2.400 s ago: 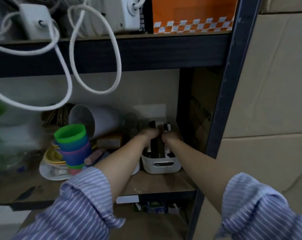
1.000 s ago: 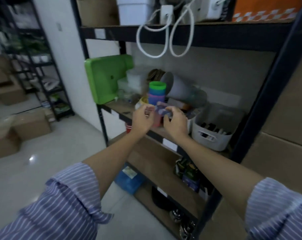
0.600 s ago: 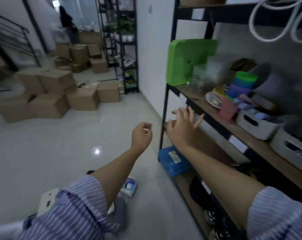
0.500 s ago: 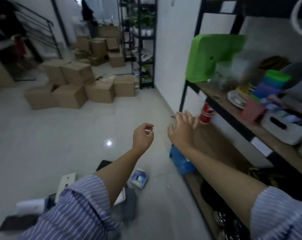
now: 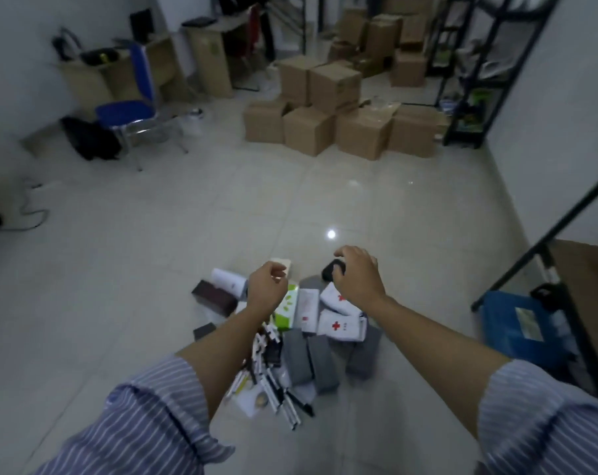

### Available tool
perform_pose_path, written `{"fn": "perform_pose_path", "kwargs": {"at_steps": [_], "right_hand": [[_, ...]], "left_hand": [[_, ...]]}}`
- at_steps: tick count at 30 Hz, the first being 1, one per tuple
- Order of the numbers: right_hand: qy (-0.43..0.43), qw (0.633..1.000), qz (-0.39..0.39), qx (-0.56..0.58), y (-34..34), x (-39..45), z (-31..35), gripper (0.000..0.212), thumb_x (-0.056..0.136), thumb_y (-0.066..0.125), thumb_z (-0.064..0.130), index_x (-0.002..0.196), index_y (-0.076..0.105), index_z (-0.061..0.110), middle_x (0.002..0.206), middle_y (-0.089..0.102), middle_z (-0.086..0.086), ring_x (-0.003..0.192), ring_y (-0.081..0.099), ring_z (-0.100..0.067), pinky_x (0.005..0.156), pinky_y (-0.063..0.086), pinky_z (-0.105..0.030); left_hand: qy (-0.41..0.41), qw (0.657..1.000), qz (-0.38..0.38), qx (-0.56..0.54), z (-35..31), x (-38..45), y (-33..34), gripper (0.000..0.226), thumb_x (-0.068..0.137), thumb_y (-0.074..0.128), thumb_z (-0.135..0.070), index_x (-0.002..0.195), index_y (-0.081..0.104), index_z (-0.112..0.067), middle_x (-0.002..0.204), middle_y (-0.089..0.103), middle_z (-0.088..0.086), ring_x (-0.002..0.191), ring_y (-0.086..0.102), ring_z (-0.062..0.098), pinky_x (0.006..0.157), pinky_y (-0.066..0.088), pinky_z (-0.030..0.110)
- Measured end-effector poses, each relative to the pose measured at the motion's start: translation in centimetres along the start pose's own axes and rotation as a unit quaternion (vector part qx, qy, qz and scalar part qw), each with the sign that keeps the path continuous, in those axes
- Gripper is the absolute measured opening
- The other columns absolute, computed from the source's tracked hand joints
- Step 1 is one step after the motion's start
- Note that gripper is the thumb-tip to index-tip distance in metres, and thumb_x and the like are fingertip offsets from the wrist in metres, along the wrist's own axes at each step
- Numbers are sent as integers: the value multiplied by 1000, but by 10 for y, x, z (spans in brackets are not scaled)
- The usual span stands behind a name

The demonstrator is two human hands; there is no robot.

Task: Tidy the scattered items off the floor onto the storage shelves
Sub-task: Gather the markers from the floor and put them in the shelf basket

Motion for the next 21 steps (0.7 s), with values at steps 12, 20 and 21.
{"fn": "perform_pose_path", "kwargs": {"at_steps": [12, 20, 21], "right_hand": [[-37, 970, 237, 45, 189, -4, 70, 19, 91, 54, 12, 109, 55, 6, 104, 59, -13, 100, 58, -33, 77, 47, -37], [-55, 941, 331, 31, 341, -4, 33, 29, 95, 52, 12, 123, 53, 9, 121, 56, -9, 115, 54, -26, 87, 42, -30], [-56, 938, 340, 25, 370, -8, 23, 28, 95, 52, 12, 123, 53, 9, 121, 56, -9, 113, 54, -25, 85, 42, -29]], "left_hand": [[-184, 980, -68, 37, 163, -47, -79, 29, 91, 61, -11, 119, 62, -3, 115, 68, 14, 106, 62, 27, 82, 39, 22], [-260, 962, -84, 24, 301, -35, -33, 27, 90, 61, -10, 116, 63, -4, 112, 69, 14, 105, 63, 30, 88, 48, 31], [-268, 959, -84, 20, 325, -32, -21, 27, 90, 61, -10, 116, 63, -4, 112, 69, 13, 104, 64, 29, 87, 48, 30]]}}
Point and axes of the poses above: each hand's wrist, its own x-axis towards the middle knuckle, its own y-axis out of the palm, z = x × y, the point moved 6 cm from there along x, towards the middle knuckle
